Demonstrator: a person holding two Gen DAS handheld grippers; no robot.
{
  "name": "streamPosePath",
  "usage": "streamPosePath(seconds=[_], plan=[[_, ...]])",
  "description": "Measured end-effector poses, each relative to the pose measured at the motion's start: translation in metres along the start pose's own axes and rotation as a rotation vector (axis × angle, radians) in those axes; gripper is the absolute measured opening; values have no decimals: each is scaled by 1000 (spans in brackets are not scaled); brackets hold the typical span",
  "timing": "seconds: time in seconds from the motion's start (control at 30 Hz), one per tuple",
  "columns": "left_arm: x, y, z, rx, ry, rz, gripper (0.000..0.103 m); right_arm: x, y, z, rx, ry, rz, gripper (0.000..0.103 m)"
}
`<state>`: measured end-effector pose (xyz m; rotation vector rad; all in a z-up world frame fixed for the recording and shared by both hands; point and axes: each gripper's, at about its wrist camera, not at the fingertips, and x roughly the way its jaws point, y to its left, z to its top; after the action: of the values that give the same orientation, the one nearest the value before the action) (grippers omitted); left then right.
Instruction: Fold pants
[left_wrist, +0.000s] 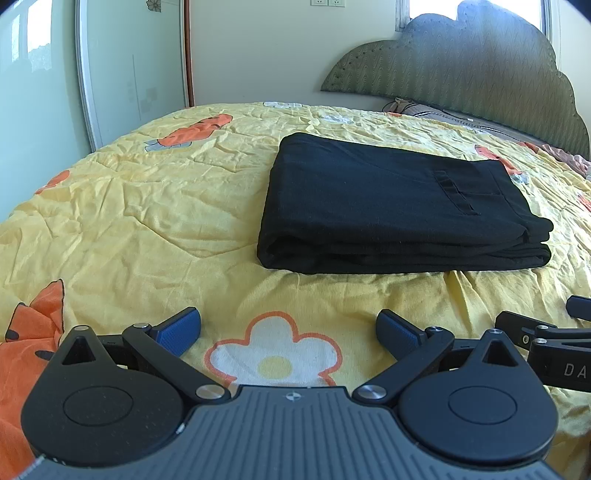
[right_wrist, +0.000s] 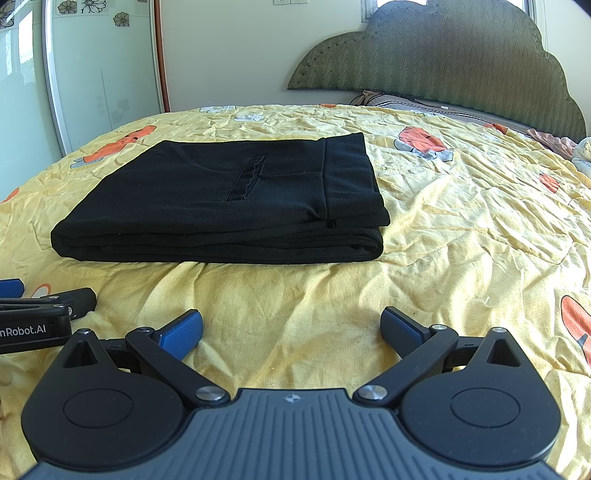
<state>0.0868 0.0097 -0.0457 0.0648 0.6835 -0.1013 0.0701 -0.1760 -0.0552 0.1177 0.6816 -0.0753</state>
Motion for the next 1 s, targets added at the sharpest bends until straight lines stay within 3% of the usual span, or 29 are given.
streamPosePath(seconds=[1.0], plan=[[-1, 0, 0, -2, -1, -9, 103, 0, 1, 0, 1, 0, 3, 103]])
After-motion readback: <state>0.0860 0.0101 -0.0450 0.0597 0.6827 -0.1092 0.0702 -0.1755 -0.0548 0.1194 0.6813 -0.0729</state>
